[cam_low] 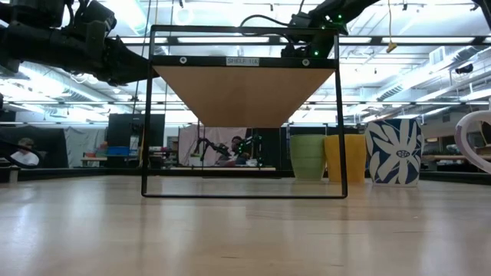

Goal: Place coffee mugs
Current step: Put the white mug on the shelf

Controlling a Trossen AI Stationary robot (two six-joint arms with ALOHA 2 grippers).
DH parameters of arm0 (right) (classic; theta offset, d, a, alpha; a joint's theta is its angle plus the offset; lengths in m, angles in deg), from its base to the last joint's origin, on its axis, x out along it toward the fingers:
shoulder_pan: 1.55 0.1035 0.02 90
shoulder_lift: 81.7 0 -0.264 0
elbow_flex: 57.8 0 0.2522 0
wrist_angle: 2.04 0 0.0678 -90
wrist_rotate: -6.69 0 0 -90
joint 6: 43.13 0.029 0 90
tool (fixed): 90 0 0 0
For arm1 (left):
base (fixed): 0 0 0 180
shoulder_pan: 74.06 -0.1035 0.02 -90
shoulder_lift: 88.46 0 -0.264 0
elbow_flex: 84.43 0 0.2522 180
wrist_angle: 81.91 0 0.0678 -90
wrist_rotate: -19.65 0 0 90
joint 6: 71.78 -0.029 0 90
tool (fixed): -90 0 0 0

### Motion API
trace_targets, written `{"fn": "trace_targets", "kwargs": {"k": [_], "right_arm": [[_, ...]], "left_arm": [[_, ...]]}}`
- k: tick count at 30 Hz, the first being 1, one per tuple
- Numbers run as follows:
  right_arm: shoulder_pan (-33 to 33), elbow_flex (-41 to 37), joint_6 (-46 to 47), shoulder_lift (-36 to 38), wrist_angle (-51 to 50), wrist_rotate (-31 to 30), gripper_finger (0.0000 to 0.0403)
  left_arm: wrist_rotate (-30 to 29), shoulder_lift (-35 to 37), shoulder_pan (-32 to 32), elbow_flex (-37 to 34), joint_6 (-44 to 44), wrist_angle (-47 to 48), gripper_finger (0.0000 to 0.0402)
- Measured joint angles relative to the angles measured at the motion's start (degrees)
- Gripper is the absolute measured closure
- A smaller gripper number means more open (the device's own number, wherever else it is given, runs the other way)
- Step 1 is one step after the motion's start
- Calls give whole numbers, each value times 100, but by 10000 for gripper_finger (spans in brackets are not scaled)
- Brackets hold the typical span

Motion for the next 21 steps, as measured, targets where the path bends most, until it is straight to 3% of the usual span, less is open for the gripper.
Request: {"fn": "trace_targets", "kwargs": {"k": [3,8,21], "right_arm": [[19,0,50,0,-22,-43,273],[38,0,89,31,-380,-606,273],[254,-88,445,238,-2089,-888,273]], "left_arm": [[-1,0,0,0,-1,0,230],[0,0,2,0,0,22,230],[1,0,0,0,117,55,230]]}}
